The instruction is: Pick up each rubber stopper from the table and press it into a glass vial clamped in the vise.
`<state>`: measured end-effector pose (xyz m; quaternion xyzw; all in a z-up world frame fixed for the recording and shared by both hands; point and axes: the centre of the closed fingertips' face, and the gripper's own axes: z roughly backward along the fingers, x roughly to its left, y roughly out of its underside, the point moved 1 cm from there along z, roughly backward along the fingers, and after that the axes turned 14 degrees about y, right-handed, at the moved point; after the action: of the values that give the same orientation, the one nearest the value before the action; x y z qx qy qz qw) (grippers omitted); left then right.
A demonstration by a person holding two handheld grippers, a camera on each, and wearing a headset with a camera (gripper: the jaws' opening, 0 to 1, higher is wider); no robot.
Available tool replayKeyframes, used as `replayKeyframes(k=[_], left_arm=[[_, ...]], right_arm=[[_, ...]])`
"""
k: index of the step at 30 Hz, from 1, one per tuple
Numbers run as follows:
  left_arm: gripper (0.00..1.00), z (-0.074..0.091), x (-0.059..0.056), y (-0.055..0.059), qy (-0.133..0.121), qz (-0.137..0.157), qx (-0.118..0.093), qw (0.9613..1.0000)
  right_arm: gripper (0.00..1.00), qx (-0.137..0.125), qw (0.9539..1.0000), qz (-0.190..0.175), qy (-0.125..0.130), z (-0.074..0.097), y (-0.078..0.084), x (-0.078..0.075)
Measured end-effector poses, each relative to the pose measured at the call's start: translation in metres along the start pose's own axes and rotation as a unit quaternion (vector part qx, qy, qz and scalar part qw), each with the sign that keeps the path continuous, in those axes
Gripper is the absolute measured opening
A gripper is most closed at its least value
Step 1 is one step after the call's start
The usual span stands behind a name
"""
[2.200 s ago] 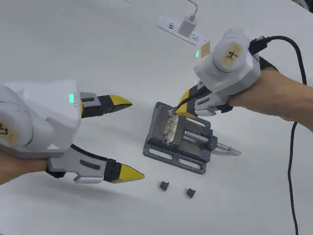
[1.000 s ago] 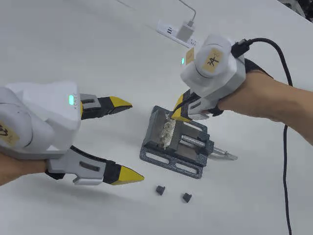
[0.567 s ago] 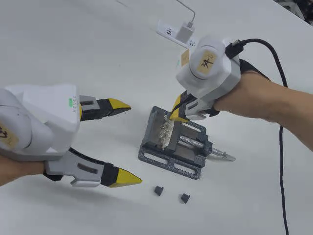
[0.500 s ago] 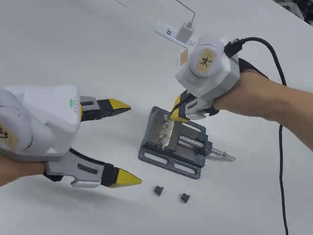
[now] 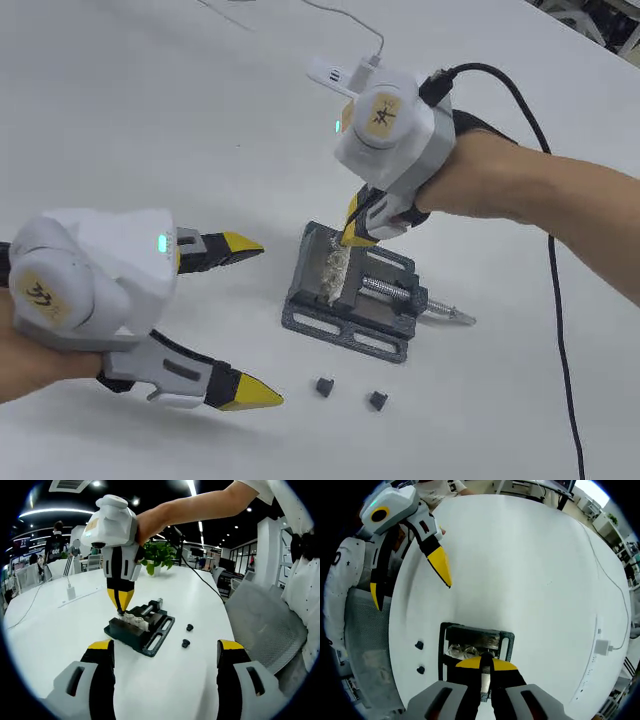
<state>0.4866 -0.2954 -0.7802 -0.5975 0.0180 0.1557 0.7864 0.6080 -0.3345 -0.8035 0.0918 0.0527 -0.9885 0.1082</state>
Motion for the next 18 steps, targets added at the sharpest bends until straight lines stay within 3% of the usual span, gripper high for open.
replayKeyframes(k=[9, 18], left_arm=[[0.84, 0.0074, -0.0046, -0.0027, -0.004, 0.000, -0.001, 1.0000], [0.83, 0.0096, -0.0044, -0.0042, -0.005, -0.003, 0.000, 1.0000]], right_arm=[[0.01, -0.028, 0.9984, -0.050, 0.003, 0.0025, 0.0044, -0.0002], [0.01, -0.039, 0.9977, -0.054, 0.012, 0.0036, 0.0048, 0.0013]])
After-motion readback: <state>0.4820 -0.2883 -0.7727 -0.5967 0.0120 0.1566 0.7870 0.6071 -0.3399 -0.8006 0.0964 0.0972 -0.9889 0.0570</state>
